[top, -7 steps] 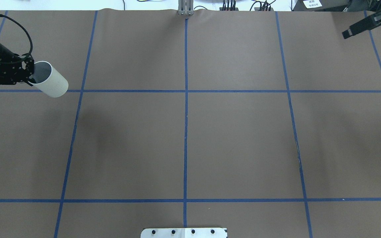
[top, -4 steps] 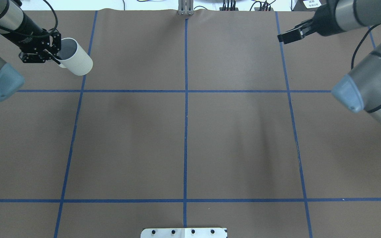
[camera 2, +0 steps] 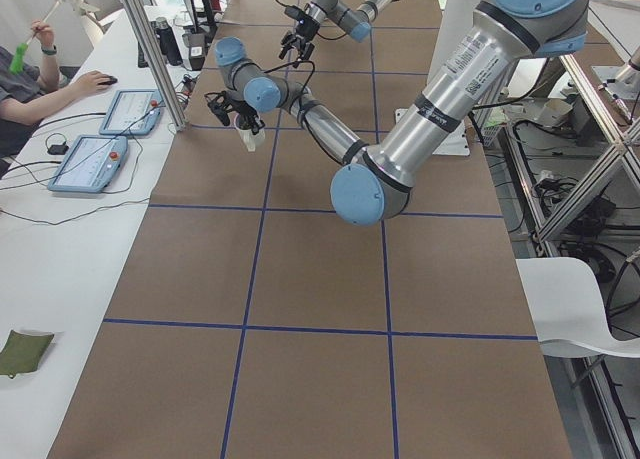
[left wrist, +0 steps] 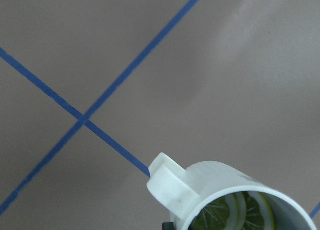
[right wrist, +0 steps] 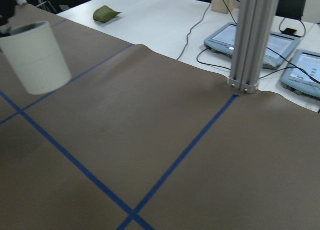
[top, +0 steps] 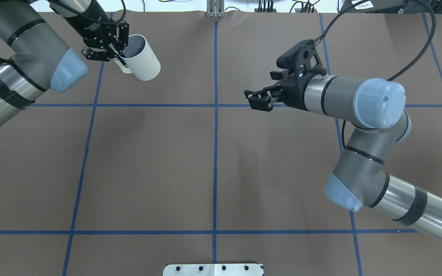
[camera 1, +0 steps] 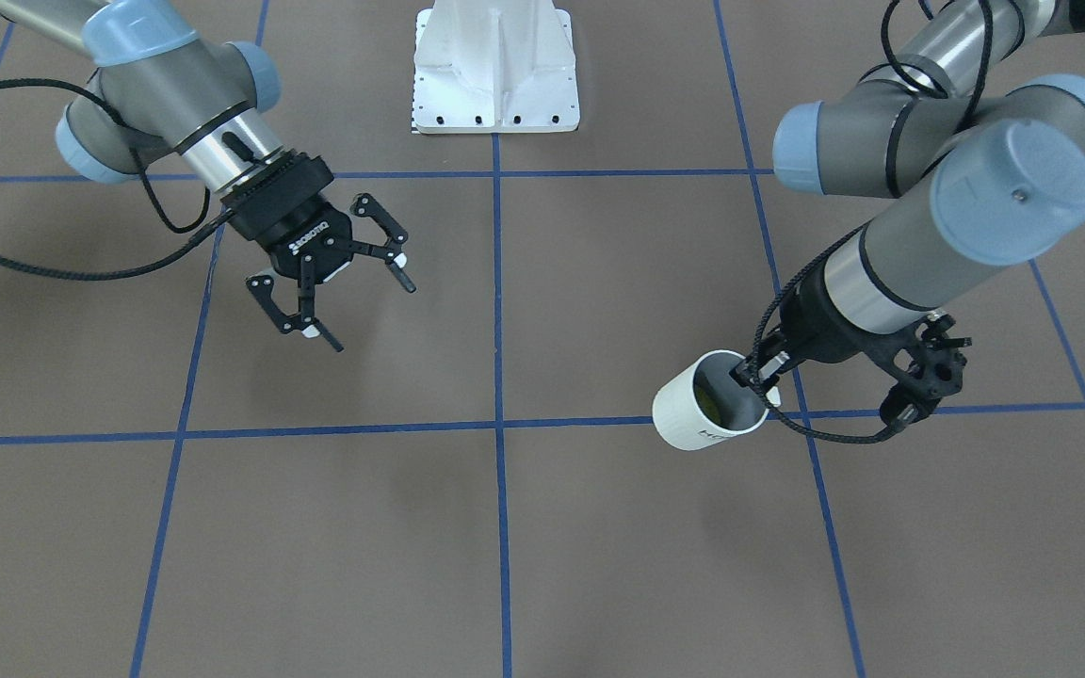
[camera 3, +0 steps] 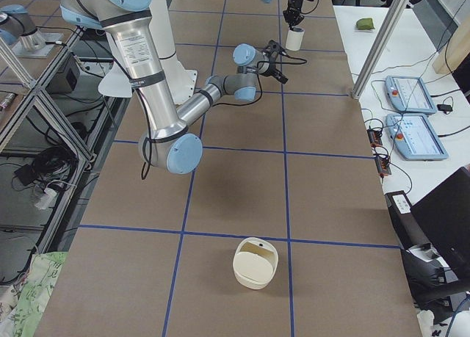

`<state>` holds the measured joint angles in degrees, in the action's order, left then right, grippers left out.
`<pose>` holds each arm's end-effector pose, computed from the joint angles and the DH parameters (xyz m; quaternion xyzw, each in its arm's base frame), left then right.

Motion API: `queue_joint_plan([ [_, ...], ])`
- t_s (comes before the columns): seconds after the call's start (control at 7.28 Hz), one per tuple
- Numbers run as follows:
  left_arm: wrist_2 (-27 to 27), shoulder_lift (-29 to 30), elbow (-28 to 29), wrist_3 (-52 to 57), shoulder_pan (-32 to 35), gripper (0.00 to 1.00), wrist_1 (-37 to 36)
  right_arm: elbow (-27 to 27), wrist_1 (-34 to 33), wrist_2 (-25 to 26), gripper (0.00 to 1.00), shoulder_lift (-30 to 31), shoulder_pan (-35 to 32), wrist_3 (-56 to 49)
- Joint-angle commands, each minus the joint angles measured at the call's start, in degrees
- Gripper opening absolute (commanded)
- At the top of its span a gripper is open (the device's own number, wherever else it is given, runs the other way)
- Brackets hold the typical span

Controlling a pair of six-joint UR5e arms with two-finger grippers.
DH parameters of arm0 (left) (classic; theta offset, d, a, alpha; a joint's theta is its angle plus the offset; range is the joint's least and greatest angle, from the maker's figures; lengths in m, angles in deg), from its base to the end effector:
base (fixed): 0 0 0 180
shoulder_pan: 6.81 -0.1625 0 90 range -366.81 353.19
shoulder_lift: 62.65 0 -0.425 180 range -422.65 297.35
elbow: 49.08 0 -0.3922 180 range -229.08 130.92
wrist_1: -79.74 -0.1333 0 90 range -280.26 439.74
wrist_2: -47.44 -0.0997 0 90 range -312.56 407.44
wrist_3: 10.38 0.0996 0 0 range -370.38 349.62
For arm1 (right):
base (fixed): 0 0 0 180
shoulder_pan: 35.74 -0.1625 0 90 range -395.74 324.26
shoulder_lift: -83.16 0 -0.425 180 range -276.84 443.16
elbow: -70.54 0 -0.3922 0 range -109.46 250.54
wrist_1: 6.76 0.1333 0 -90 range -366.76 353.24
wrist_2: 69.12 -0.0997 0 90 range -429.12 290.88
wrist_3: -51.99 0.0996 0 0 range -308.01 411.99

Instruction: Left arm hands cup to right arm to dump lemon

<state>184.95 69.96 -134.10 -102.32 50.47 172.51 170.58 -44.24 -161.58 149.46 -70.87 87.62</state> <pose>0.3377 -0.6363 0.2224 -0.1881 0.4555 -0.3035 0.8155 -0.4187 -0.4524 0.2408 0.4701 -0.4964 -0.1364 0.7169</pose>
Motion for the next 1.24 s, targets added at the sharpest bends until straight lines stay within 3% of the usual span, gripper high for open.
queue_joint_plan([
  [0.0,2.2,4.9,1.8,-1.5,-3.1,0.0,0.0,-0.3,1.1,6.7,0.99,-1.8,6.2,-0.7],
  [0.14,5.6,6.2,2.7,-1.1,-4.2,0.0,0.0,-0.3,0.7,7.9,0.99,-2.0,7.3,-2.0],
  [0.27,9.4,8.2,4.6,-1.1,-4.4,0.0,0.3,0.0,-3.6,8.0,0.99,-3.6,7.4,-3.4],
  [0.41,9.5,9.3,4.7,-1.7,-6.4,0.0,0.0,0.1,-8.4,9.4,0.99,-5.7,8.0,-4.9],
  [1.1,9.5,9.8,4.2,-1.9,-7.7,0.0,-0.2,-0.3,-9.1,11.8,0.99,-6.0,10.0,-5.0],
])
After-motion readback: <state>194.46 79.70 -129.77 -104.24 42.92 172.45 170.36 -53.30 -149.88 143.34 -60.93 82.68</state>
